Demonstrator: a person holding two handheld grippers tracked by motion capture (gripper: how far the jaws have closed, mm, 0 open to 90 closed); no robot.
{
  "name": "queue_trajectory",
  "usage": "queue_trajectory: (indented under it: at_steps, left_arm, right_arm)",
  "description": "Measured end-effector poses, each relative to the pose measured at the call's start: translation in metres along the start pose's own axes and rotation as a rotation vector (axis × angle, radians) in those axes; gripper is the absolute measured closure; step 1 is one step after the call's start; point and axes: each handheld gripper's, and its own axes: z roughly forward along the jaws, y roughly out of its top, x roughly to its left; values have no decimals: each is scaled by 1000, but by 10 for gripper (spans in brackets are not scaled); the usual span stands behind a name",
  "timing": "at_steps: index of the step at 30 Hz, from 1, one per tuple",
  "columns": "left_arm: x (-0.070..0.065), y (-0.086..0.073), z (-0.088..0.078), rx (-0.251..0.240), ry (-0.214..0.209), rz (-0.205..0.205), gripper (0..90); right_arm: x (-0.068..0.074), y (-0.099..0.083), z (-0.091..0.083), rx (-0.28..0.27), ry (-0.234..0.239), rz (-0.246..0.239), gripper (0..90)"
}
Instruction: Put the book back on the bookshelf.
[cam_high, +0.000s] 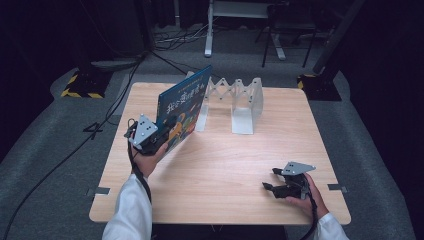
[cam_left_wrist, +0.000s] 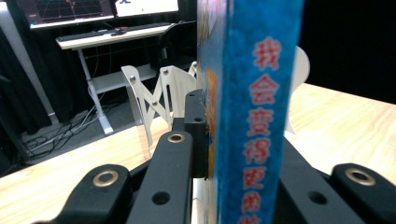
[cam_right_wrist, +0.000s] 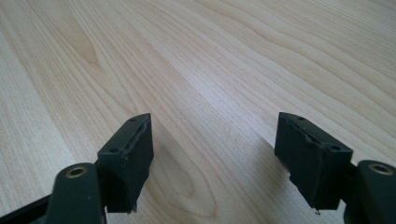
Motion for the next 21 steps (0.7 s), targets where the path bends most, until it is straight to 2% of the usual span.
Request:
queue_trajectory:
  at_steps: [4, 8, 14, 21]
  left_arm:
    - [-4, -3, 12, 3, 17, -2, 827]
    - [-3, -3, 19, -4, 18, -37, 826]
    - [-1, -10, 24, -16, 51, -88, 826]
    - [-9, -18, 34, 5, 77, -96, 824]
  right_arm:
    - [0, 0, 0, 0, 2, -1, 284]
    - [0, 0, 0, -1, 3, -4, 284]
    - [0, 0, 0, 0, 6, -2, 283]
    - [0, 0, 0, 0, 5, -1, 280]
